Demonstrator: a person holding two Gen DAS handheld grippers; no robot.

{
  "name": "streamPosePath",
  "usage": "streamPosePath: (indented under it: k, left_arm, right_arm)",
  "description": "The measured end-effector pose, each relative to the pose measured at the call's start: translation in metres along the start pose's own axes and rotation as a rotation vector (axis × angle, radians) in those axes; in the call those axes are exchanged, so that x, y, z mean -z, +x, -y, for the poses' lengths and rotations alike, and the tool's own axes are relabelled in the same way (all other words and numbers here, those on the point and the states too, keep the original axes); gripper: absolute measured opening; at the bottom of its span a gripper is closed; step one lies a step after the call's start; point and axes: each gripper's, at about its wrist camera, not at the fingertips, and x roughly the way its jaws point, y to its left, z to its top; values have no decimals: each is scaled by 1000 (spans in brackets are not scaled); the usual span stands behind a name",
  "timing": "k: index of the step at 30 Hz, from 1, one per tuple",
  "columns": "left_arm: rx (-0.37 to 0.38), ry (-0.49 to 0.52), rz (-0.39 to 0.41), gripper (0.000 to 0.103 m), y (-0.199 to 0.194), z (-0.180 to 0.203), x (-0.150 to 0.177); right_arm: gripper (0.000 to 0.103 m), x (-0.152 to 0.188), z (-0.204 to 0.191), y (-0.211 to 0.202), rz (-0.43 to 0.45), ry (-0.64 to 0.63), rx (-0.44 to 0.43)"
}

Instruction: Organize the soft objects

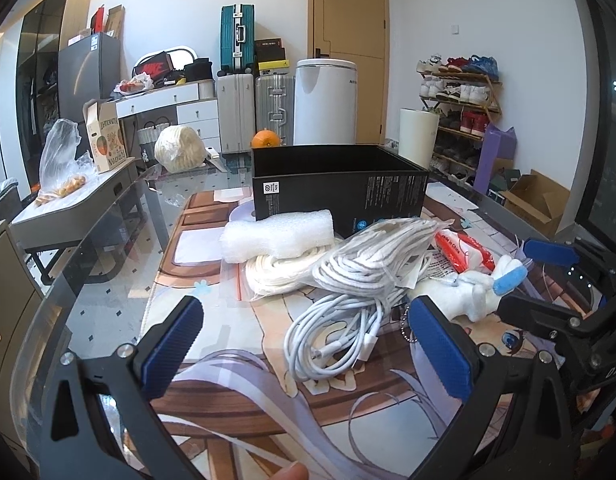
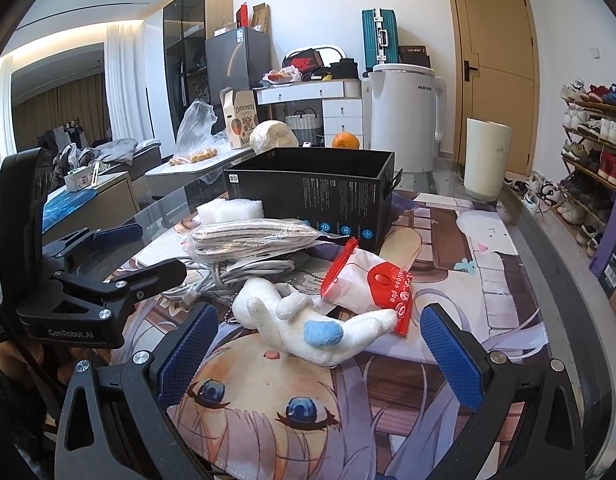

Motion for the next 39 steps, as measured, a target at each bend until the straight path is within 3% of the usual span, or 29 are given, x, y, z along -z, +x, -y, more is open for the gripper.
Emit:
streamPosePath:
  k: [23, 39]
  left_arm:
    - [22, 6, -18, 103, 5, -3, -14]
    - [17, 45, -121, 103, 21, 1, -5]
  right_arm:
    - [102, -16, 14, 12, -103, -9, -12]
    - [102, -10, 5, 29, -189, -23, -110]
